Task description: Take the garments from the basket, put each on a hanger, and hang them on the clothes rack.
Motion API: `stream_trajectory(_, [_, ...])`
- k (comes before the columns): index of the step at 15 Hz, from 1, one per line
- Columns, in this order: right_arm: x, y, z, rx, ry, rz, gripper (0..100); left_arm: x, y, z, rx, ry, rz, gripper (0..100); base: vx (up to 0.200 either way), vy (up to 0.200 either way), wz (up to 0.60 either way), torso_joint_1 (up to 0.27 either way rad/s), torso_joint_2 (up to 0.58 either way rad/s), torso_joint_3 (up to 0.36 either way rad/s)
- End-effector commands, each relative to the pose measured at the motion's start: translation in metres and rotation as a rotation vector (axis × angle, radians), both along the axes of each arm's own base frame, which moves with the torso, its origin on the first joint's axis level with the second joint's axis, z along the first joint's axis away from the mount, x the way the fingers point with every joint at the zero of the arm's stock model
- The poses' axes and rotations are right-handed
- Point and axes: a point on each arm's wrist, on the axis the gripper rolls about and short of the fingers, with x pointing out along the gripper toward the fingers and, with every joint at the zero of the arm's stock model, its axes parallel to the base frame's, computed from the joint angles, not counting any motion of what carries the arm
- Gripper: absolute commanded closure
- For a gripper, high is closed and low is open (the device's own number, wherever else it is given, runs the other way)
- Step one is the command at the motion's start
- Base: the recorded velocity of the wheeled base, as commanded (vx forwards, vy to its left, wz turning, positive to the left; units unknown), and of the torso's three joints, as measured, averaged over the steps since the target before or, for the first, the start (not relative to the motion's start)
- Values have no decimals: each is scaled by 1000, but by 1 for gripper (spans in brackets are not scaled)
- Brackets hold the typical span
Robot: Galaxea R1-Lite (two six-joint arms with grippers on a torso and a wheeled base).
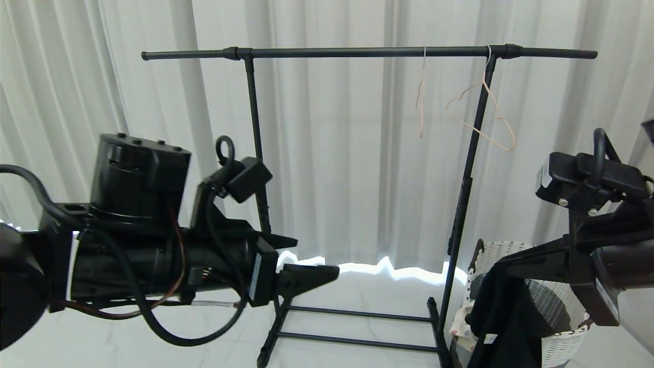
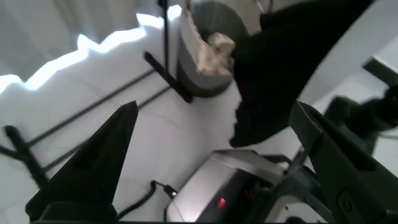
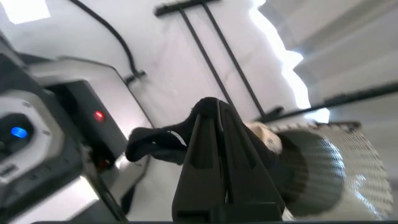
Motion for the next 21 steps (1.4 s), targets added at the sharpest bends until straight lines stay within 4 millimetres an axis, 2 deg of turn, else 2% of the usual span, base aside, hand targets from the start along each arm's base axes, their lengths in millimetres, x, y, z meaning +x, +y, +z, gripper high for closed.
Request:
stream_trajectory(1, [-5,6,3,17,4,27,100,-6,-33,-20,42,64,-117,0,0,0,0,0,0,0])
stream_trajectory(3, [-6,7,4,23,4,31,100,-11,-40,-23,51,73,-150,0,0,0,0,0,0,0])
stream_trajectory(4, [-9,10,7,42,7,36,100,-16,-55,-34,77,104,-202,0,0,0,0,0,0,0])
stream_trajectory(6, [-11,11,10,55,10,39,100,-19,-67,-42,79,132,-265,0,0,0,0,0,0,0])
stream_trajectory(9, [-14,11,12,62,2,51,100,-9,-83,-52,3,124,-356,0,0,0,0,0,0,0])
stream_trajectory(13, [-8,17,10,78,-4,46,100,9,-94,-74,-3,123,-350,0,0,0,0,0,0,0])
stream_trajectory(17, [-4,21,10,93,-9,39,100,13,-99,-83,-9,141,-376,0,0,0,0,0,0,0])
stream_trajectory(19, [-5,21,11,105,-5,31,100,20,-102,-93,1,160,-362,0,0,0,0,0,0,0])
stream_trajectory(21, [-5,23,14,114,-5,36,100,33,-114,-97,-20,135,-361,0,0,0,0,0,0,0])
